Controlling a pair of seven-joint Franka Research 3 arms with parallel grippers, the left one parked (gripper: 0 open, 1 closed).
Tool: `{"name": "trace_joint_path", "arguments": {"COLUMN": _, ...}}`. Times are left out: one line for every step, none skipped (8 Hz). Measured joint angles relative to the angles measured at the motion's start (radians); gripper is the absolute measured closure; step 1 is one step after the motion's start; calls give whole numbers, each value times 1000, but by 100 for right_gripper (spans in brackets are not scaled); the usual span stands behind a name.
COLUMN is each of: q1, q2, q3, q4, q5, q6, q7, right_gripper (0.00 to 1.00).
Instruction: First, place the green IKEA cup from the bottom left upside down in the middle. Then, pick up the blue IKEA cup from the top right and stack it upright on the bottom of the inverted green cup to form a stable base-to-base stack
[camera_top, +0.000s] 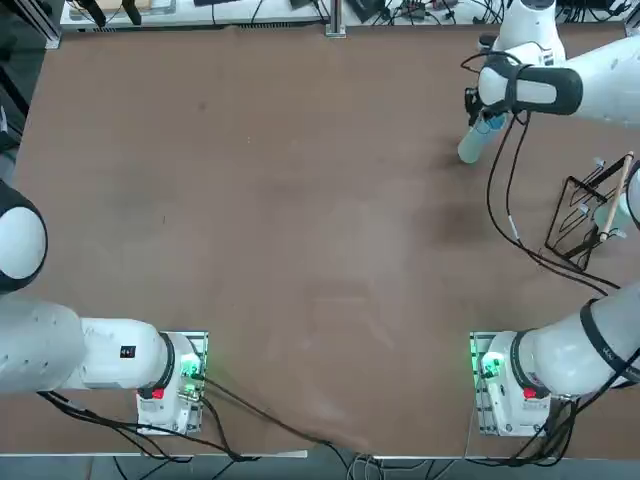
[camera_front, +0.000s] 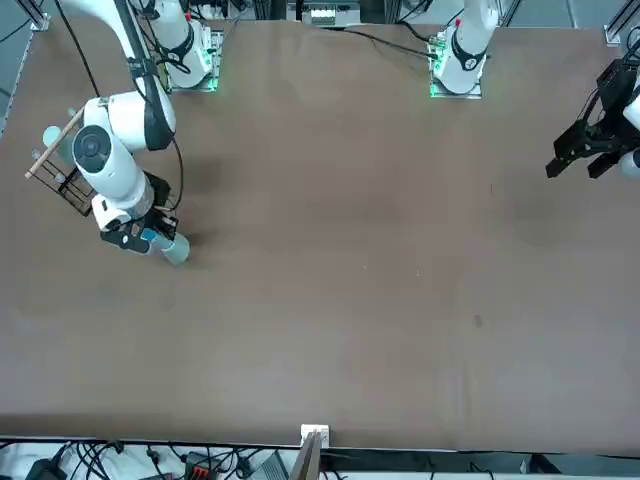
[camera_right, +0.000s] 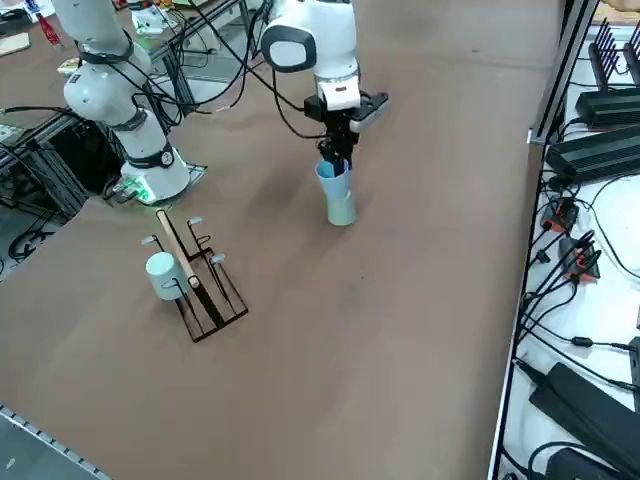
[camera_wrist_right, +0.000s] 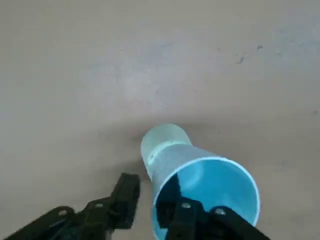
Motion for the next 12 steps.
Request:
{"name": "trace_joint_path", "arguments": {"q1": 2, "q2": 3, "q3": 0, "q4": 0, "q5": -3, "q6": 2, "q7": 0, "right_gripper": 45}}
{"name": "trace_joint_path", "arguments": {"q1": 6, "q2": 5, "q3": 0, "q4": 0, "q5": -4, "q6": 3, "q7": 0, "right_gripper": 28}}
{"name": "trace_joint_path", "arguments": {"q1": 8, "q2": 5, "q3": 0, "q4": 1, "q5": -4, "q6": 3, "q7": 0, "right_gripper": 10}}
{"name": "trace_joint_path", "arguments": {"q1": 10, "q2": 5, "q3": 0, "q4": 5, "q5": -4, "q6": 3, "q7": 0, "right_gripper": 0}}
{"name": "trace_joint_path", "arguments": {"q1": 14, "q2": 4, "q3": 0, "q4": 10, "q5": -4, "q6": 2, "q7": 0, "right_gripper": 0}}
{"name": "trace_joint_path", "arguments": {"q1": 20, "q2": 3, "q3": 0, "q4": 13, "q5": -4, "q6": 1, "q7": 0, "right_gripper": 0}}
{"name": "trace_joint_path", "arguments": {"q1": 25, "q2": 1, "q3": 0, "q4": 15, "q5": -4, "q6": 0, "q7": 0, "right_gripper": 0}}
{"name": "trace_joint_path", "arguments": {"q1": 28, "q2": -4, "q3": 0, "q4": 18, "q5": -4, "q6": -9, "q7": 0, "right_gripper": 0}}
{"name": "trace_joint_path", "arguments": {"q1": 28, "q2": -13, "q3": 0, "q4": 26, "q5": -4, "q6": -36, "q7": 0, "right_gripper": 0}}
{"name": "trace_joint_path", "arguments": {"q1": 30, "q2": -21, "q3": 0, "q4": 40, "q5": -4, "q6": -71, "q7": 0, "right_gripper": 0}}
{"name": "trace_joint_path", "arguments": {"q1": 37, "q2": -26, "q3": 0, "q4": 53, "q5": -4, "q6": -95, "q7": 0, "right_gripper": 0}}
{"name": "trace_joint_path", "arguments": {"q1": 43, "q2": -32, "q3": 0, "q4": 60, "q5": -4, "q6": -108, "q7": 0, "right_gripper": 0}}
